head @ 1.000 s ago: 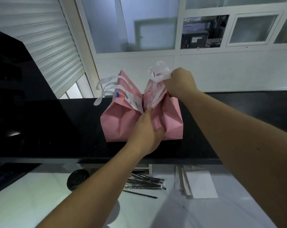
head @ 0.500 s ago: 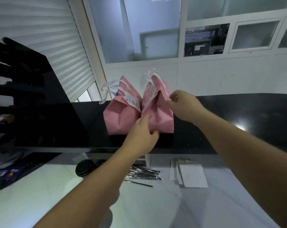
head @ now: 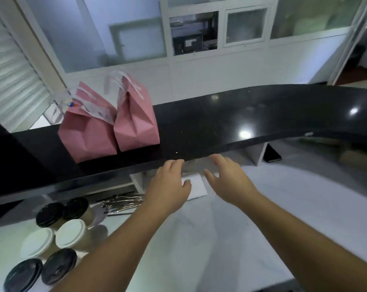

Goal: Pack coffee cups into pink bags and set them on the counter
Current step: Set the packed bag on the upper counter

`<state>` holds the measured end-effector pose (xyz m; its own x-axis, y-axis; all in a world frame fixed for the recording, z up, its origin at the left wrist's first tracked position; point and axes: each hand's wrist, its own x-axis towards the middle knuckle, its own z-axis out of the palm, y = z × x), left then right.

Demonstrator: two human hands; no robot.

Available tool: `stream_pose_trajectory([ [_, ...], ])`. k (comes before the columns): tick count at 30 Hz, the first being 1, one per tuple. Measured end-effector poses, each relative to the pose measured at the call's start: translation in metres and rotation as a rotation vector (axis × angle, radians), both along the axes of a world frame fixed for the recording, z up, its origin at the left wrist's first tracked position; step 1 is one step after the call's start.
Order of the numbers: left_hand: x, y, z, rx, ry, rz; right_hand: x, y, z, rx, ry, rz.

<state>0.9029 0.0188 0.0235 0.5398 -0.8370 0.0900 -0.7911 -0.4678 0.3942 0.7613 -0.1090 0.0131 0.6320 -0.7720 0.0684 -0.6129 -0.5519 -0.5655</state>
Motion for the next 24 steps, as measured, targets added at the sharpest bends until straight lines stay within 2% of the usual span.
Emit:
stream_pose_trajectory([
  [5, -0.056, -0.027, -0.009, 0.008, -0.036, -0.187, -0.086, 0.017, -0.005, -0.034, 0.113, -0.178],
  [10, -0.136, -0.042, -0.015, 0.010, -0.057, -0.466, -0.186, 0.057, -0.001, -0.041, 0.168, -0.462],
  [17, -0.258, -0.024, -0.028, -0.002, 0.013, -0.788, -0.314, 0.134, 0.000, 0.024, 0.226, -0.794],
  [24, -0.399, 0.011, -0.033, 0.016, 0.039, -1.023, -0.442, 0.216, -0.009, 0.039, 0.170, -1.123],
])
